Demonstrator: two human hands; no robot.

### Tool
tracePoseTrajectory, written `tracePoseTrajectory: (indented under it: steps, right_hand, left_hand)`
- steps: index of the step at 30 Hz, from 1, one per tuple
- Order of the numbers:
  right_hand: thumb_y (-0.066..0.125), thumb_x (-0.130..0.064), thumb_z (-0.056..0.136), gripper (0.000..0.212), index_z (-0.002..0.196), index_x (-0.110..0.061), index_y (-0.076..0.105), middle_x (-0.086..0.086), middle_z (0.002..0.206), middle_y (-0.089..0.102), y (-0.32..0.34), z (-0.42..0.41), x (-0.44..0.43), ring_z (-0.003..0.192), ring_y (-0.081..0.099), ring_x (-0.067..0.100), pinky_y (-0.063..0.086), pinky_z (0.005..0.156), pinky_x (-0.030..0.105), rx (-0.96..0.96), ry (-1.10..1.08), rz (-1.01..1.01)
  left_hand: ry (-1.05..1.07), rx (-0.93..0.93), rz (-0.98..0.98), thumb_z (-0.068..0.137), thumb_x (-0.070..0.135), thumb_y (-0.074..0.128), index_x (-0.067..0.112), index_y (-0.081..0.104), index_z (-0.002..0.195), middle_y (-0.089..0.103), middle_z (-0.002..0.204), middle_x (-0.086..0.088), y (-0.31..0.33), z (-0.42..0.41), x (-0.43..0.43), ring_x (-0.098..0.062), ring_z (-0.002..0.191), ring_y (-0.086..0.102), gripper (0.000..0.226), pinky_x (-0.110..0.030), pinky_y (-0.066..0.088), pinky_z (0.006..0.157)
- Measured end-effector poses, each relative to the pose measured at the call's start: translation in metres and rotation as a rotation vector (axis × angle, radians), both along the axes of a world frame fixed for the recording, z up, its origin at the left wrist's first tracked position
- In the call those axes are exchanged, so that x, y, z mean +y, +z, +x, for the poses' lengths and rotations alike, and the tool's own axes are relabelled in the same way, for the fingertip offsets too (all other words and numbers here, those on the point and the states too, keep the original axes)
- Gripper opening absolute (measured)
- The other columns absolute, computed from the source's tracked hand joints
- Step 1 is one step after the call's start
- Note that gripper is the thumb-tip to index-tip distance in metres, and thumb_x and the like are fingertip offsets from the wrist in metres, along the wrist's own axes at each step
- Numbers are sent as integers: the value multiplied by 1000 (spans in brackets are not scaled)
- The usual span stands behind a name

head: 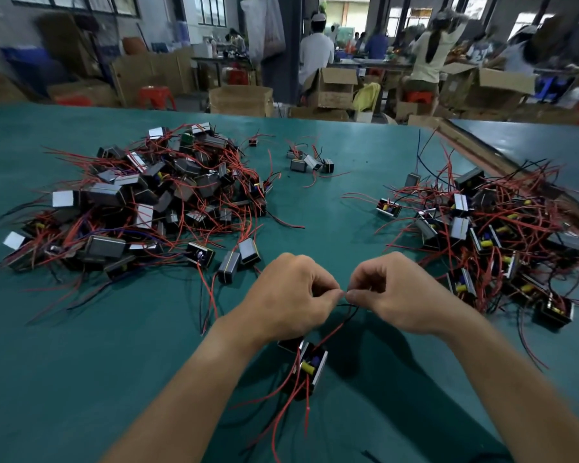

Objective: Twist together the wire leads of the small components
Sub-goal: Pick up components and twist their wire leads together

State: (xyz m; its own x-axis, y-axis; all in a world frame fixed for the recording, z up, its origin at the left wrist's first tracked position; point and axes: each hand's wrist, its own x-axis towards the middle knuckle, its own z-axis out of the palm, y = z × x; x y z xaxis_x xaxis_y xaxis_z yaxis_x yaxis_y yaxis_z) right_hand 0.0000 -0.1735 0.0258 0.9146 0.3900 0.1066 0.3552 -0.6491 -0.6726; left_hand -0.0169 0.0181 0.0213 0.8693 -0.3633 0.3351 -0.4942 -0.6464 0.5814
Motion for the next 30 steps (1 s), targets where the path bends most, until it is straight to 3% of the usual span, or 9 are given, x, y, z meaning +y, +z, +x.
tracePoseTrajectory:
  steps: [8, 13, 16, 21, 27, 30]
  right_hand:
    - [77, -12, 81, 22, 62, -16, 67, -3, 55, 62, 8, -1, 1, 50, 48, 7, 42, 54, 27, 43, -49, 96]
    - [73, -4, 84, 16, 69, -9, 71, -3, 54, 59, 6, -2, 6, 48, 42, 9, 35, 46, 20, 63, -39, 311]
    - [69, -1, 86, 15, 72, -7, 71, -6, 55, 62, 4, -2, 4, 47, 46, 6, 38, 48, 18, 98, -10, 289]
    - [66, -3, 88, 25, 68, -18, 63, -14, 50, 57, 2, 0, 4, 48, 47, 0, 39, 52, 15, 78, 0, 211]
    - [69, -7, 87, 24, 68, -21, 64, -15, 51, 58, -2, 3, 2, 48, 46, -3, 37, 51, 13, 29, -14, 179]
    - [70, -10, 87, 23, 68, -21, 65, -14, 54, 61, -2, 5, 2, 48, 49, -1, 41, 51, 15, 14, -25, 194]
  left_hand:
    - [-29, 27, -36, 85, 25, 67, 13, 69, 70, 46, 58, -15, 1, 3, -1, -8, 47, 31, 19, -25, 28, 45]
    - [54, -12, -75, 84, 24, 67, 14, 68, 67, 54, 55, -8, 0, 5, 5, -7, 46, 39, 20, -23, 32, 46]
    - [49, -19, -46, 84, 25, 67, 15, 67, 66, 52, 54, -8, -1, 4, 4, -8, 47, 39, 21, -24, 33, 47]
    - [48, -33, -56, 81, 28, 65, 16, 67, 69, 52, 56, -7, -1, 4, 3, -6, 47, 38, 17, -24, 35, 47]
    - [60, -3, -30, 80, 34, 58, 14, 68, 71, 60, 58, -6, -1, 4, 1, -20, 54, 55, 24, -36, 46, 53]
    - [80, 23, -72, 83, 28, 66, 21, 73, 77, 59, 51, 8, -1, 5, 2, -7, 48, 50, 12, -22, 40, 50]
